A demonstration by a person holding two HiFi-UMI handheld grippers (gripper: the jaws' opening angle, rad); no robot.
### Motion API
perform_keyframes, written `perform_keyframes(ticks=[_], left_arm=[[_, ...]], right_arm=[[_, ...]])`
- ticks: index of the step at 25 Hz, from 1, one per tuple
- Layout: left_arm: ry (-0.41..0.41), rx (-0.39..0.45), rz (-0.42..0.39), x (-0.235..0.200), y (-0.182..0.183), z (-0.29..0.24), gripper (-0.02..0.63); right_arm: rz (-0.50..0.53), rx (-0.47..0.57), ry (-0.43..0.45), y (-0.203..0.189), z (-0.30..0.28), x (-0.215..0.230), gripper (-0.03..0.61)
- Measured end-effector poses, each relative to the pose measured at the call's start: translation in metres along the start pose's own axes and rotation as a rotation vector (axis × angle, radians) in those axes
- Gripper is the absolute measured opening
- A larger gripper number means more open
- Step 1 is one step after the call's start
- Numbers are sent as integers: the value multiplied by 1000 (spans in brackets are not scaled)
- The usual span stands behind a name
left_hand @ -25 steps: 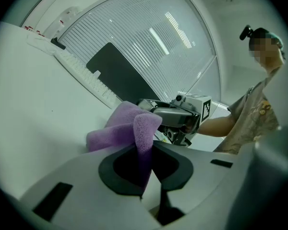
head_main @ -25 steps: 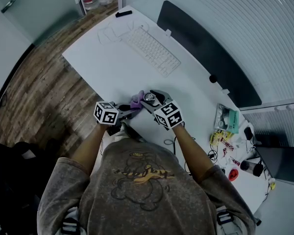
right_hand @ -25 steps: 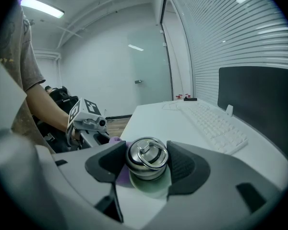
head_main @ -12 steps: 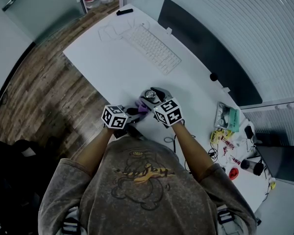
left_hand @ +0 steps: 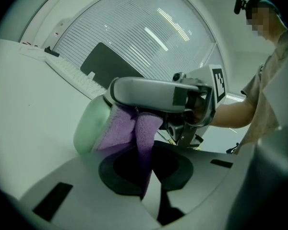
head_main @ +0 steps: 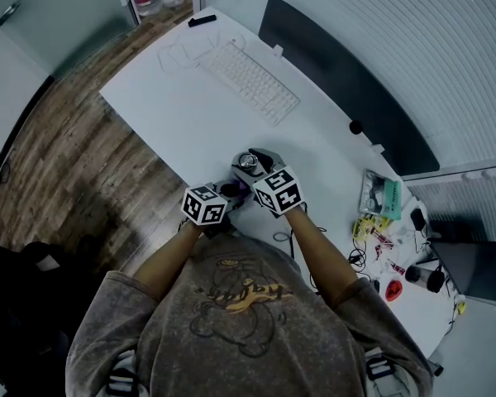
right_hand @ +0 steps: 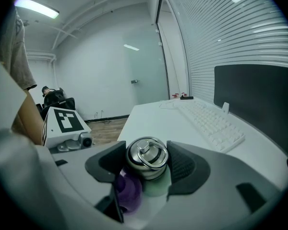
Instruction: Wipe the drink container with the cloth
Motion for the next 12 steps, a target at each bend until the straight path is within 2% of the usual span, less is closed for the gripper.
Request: perform_keyframes(ticks=[7,12], left_arm=[[53,32,5,6,-4,-14,51],[55,51,31,7,-3,-24,51]], right_arm=[[-7,-4,-8,1,1,-1,267],[-11,-13,-14,2,0,-2,267]])
Point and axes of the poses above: the fingertips, and each gripper's own axes: z backward along the fingers, x to its right, y out of its top, the point moved 10 cm from there along z, backward along the fingers, and after that the axes turned 13 degrees about z, right-handed, at the moved point
